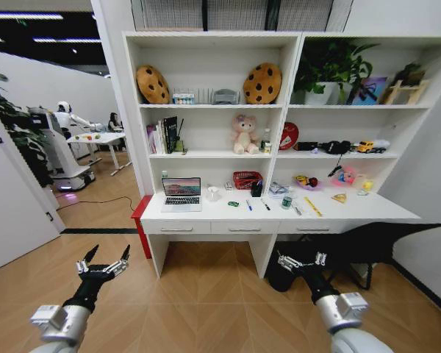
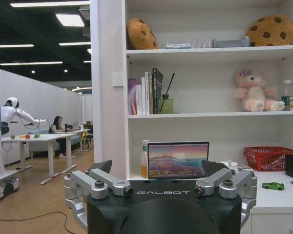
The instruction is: Organize the objects on the table.
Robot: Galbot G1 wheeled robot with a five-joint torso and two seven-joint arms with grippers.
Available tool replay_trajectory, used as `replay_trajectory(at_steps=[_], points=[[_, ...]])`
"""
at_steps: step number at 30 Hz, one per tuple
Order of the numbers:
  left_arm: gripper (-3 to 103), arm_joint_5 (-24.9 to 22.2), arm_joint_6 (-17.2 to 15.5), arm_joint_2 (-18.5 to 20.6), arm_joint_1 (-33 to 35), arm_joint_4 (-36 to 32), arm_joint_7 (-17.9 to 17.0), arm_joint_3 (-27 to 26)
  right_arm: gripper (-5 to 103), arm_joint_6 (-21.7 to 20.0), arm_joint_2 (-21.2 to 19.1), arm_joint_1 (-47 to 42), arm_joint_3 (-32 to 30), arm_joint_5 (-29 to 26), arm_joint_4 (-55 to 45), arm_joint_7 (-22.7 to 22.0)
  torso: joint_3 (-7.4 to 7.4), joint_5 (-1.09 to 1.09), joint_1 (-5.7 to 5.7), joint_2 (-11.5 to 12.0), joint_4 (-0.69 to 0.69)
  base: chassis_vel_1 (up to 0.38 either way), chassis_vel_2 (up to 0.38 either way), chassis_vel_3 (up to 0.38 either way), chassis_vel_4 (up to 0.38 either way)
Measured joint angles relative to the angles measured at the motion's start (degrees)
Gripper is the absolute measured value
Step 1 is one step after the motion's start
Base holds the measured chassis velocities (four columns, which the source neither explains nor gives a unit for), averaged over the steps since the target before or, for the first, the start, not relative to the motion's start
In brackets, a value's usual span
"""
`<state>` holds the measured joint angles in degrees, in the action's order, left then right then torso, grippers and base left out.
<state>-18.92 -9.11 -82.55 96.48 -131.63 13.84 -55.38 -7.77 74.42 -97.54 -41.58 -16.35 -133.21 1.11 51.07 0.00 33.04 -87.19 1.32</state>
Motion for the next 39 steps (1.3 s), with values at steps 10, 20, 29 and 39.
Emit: replay_trajectory(at_steps=[10, 20, 29, 39], points=[[100, 1.13, -1.19, 0.04, -0.92, 0.2, -0.59, 1.33, 100, 0.07, -0.34, 0.36, -1.15, -1.05, 0.93, -0.17, 0.0, 0.0, 0.0, 0.0, 0.0, 0.0, 0.0, 0.0, 0.0], [100, 1.66, -1.49, 0.52, -1.05, 0.09, -0.57, 1.35, 100, -0.08, -0.76, 1.02, -1.39, -1.91, 1.6, -0.18, 0.0, 0.0, -0.01, -0.01, 0.0, -0.004, 0.006, 0.006, -0.003], [100, 1.7, -1.52, 0.62, -0.88, 0.27, -0.48, 1.42, 100, -0.1, -0.61, 1.16, -1.06, -1.86, 1.96, -0.12, 0.0, 0.0, 0.0, 0.0, 0.0, -0.131, 0.131, 0.146, -0.134], [100, 1.64, -1.52, 0.71, -1.3, 0.75, -0.15, 1.5, 100, 0.01, -0.33, 1.17, -1.0, -1.54, 2.06, -0.1, 0.01, 0.13, 0.01, 0.02, 0.0, -0.253, 0.261, 0.257, -0.254]])
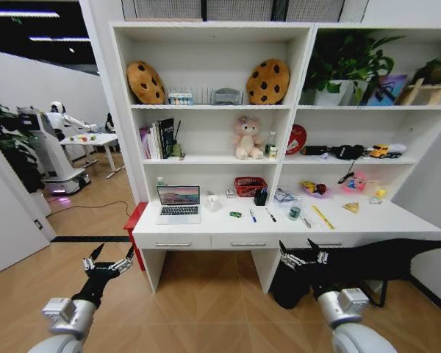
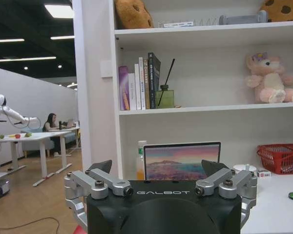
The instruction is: Organize the objects on the table.
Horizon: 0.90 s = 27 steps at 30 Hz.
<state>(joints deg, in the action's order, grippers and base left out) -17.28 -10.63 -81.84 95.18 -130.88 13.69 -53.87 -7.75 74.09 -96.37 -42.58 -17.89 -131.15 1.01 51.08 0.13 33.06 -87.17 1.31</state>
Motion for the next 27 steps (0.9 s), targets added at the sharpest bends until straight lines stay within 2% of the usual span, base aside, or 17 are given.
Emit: replay_trajectory(at_steps=[1, 3, 4, 5, 6, 7, 9, 10, 12, 15, 16, 21, 22, 24, 25, 27], points=[[100, 0.0, 0.0, 0.0, 0.0, 0.0, 0.0, 0.0, 100, 0.0, 0.0, 0.0, 0.0, 0.0, 0.0, 0.0, 0.0, 0.0, 0.0, 0.0, 0.0, -0.288, 0.298, 0.288, -0.403], [100, -0.01, 0.01, -0.12, 0.02, 0.31, 0.05, -0.04, 100, 0.01, -0.03, 0.08, 0.04, 0.02, -0.1, 0.02, -0.02, -0.32, -0.03, -0.04, 0.01, -0.276, 0.288, 0.308, -0.344], [100, -0.01, 0.01, -0.12, 0.02, 0.31, 0.05, -0.04, 100, 0.01, -0.03, 0.08, 0.04, 0.02, -0.1, 0.02, -0.02, -0.32, -0.03, -0.04, 0.01, -0.263, 0.279, 0.308, -0.286], [100, -0.01, 0.07, -0.17, -0.01, 0.38, 0.01, -0.05, 100, -0.02, -0.07, 0.17, 0.06, 0.03, -0.02, 0.01, -0.01, -0.06, -0.01, -0.02, 0.02, -0.196, 0.307, 0.227, -0.286], [100, -0.01, 0.12, -0.29, 0.0, 0.47, 0.14, -0.05, 100, -0.07, -0.16, 0.23, 0.07, 0.04, 0.02, -0.01, 0.0, -0.04, 0.0, -0.02, -0.01, -0.303, 0.298, 0.253, -0.261], [100, -0.01, 0.12, -0.29, 0.0, 0.47, 0.14, -0.05, 100, -0.07, -0.16, 0.23, 0.07, 0.04, 0.02, -0.01, 0.0, -0.04, 0.0, -0.02, -0.01, -0.303, 0.298, 0.253, -0.261], [100, -0.01, 0.17, -0.35, 0.0, 0.78, 0.16, -0.06, 100, -0.09, -0.2, 0.26, 0.15, 0.06, -0.01, -0.02, -0.01, -0.24, -0.01, -0.02, 0.0, -0.309, 0.275, 0.341, -0.261], [100, -0.01, 0.17, -0.35, 0.0, 0.78, 0.16, -0.06, 100, -0.09, -0.2, 0.26, 0.15, 0.06, -0.01, -0.02, -0.01, -0.24, -0.01, -0.02, 0.0, -0.315, 0.252, 0.341, -0.261], [100, -0.02, 0.27, -0.37, 0.0, 0.87, 0.31, -0.08, 100, -0.13, -0.2, 0.3, 0.24, 0.09, 0.05, -0.04, 0.0, -0.05, 0.0, -0.02, 0.01, -0.302, 0.271, 0.289, -0.289], [100, -0.03, 0.32, -0.37, -0.02, 0.91, 0.34, -0.09, 100, -0.14, -0.21, 0.34, 0.27, 0.12, 0.09, -0.04, 0.0, -0.07, 0.0, -0.02, 0.01, -0.29, 0.289, 0.298, -0.287], [100, -0.05, 0.34, -0.38, -0.06, 1.09, 0.35, -0.11, 100, 0.03, -0.19, 0.51, 0.44, 0.2, 0.22, -0.05, -0.01, -0.14, 0.0, -0.02, 0.0, -0.284, 0.271, 0.255, -0.27], [100, -0.12, 0.42, -0.46, -0.41, 1.6, 0.14, 0.05, 100, 0.36, -0.13, 0.6, 0.5, 1.28, 0.64, -0.28, 0.0, -0.12, 0.04, 0.0, 0.0, -0.2, 0.233, 0.241, -0.231], [100, -0.08, 0.42, -0.51, -0.46, 1.68, 0.08, 0.15, 100, 0.41, -0.1, 0.6, 0.5, 1.38, 0.73, -0.28, 0.02, -0.13, 0.07, 0.01, -0.04, -0.13, 0.11, 0.096, -0.102], [100, -0.06, 0.42, -0.53, -0.47, 1.69, 0.07, 0.25, 100, 0.58, -0.1, 0.6, 0.49, 1.27, 0.81, -0.28, 0.01, -0.12, 0.07, 0.01, -0.01, -0.104, 0.11, 0.096, 0.02], [100, -0.03, 0.42, -0.54, -0.48, 1.69, 0.08, 0.34, 100, 1.09, -0.09, 0.66, 0.5, 0.63, 0.89, -0.24, 0.01, -0.14, 0.04, 0.0, 0.05, -0.046, 0.038, 0.01, -0.062], [100, 0.0, 0.42, -0.55, -0.52, 1.69, 0.09, 0.37, 100, 1.38, -0.09, 0.77, 0.53, 0.17, 0.94, -0.22, 0.0, -0.15, 0.02, 0.0, 0.04, -0.046, -0.033, -0.062, -0.062]])
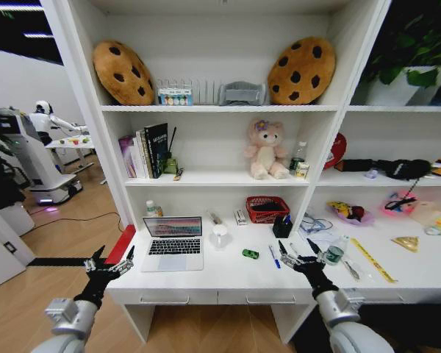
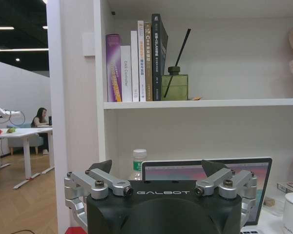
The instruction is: Organize the objects on the table.
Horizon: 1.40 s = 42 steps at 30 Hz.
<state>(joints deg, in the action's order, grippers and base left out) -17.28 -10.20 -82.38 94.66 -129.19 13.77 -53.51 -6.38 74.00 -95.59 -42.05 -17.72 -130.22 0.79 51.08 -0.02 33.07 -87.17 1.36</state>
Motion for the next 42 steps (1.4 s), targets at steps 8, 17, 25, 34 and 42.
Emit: replay_trajectory(at_steps=[8, 17, 25, 34, 42], points=[[100, 0.09, -0.07, -0.05, -0.32, 0.13, -0.06, 0.15, 100, -0.17, -0.08, 0.22, -0.11, 0.06, 0.21, -0.04, -0.02, 0.02, -0.09, -0.05, -0.05, 0.043, -0.036, -0.048, 0.041], [84, 0.17, -0.09, 0.0, -1.25, 0.57, -0.03, 0.34, 100, -0.27, -0.28, 0.32, -0.18, 0.37, 0.27, -0.07, -0.01, 0.02, 0.0, -0.02, -0.04, 0.0, 0.0, 0.0, 0.0], [57, -0.07, -0.15, 0.38, -2.0, 0.76, 0.36, 0.61, 100, -0.37, -0.26, 0.11, -0.28, 0.42, 0.13, -0.19, -0.01, 0.02, -0.02, -0.02, -0.04, 0.0, 0.0, 0.0, 0.0], [24, -0.08, -0.26, 1.02, -2.69, 1.2, 0.83, 1.55, 100, -0.56, -0.48, 0.01, -0.3, 0.37, -0.14, -0.22, -0.01, 0.02, -0.02, -0.02, -0.04, 0.0, 0.0, 0.0, 0.0], [0, -0.97, -1.17, 4.46, -6.25, 3.07, 1.02, 3.04, 100, -1.0, -1.0, 0.86, -0.06, -0.23, 0.16, -0.88, -0.01, 0.01, -0.02, -0.02, -0.04, 0.0, 0.0, 0.0, 0.0]])
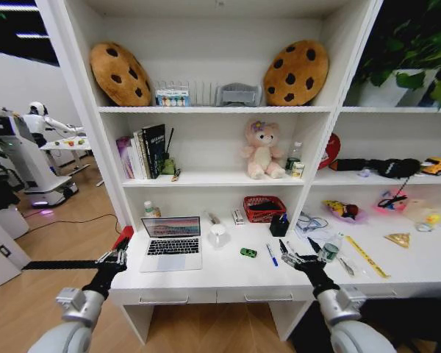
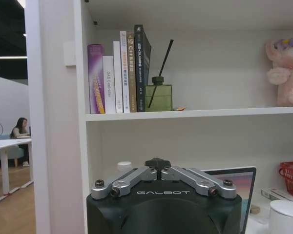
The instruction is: Organize the objects on the table.
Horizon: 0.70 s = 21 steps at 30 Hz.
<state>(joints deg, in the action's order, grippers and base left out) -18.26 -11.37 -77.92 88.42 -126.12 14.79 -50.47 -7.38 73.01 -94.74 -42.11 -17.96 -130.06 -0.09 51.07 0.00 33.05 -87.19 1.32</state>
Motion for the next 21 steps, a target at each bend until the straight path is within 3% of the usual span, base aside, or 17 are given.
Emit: replay_trajectory(at_steps=[10, 14, 21], points=[[0, -4.47, -2.96, 7.19, -5.26, 2.54, -2.56, 5.38, 100, -0.52, -2.06, 1.49, 0.62, -2.04, 2.23, -1.11, 0.0, 0.0, -0.01, 0.0, -0.01, 0.0, 0.0, 0.0, 0.0], [0, -6.93, -4.24, 11.01, -10.74, 6.38, -4.41, 11.07, 100, -0.55, -3.55, 3.07, 1.5, -1.92, 5.17, -1.14, 0.0, 0.01, -0.01, 0.0, 0.0, 0.0, 0.0, 0.0, 0.0], [0, -7.09, -4.53, 12.3, -18.55, 11.41, -5.42, 17.22, 100, -0.35, -5.18, 4.7, 1.67, -1.9, 8.27, -1.01, 0.01, 0.01, 0.0, 0.01, 0.0, 0.0, 0.0, 0.0, 0.0]])
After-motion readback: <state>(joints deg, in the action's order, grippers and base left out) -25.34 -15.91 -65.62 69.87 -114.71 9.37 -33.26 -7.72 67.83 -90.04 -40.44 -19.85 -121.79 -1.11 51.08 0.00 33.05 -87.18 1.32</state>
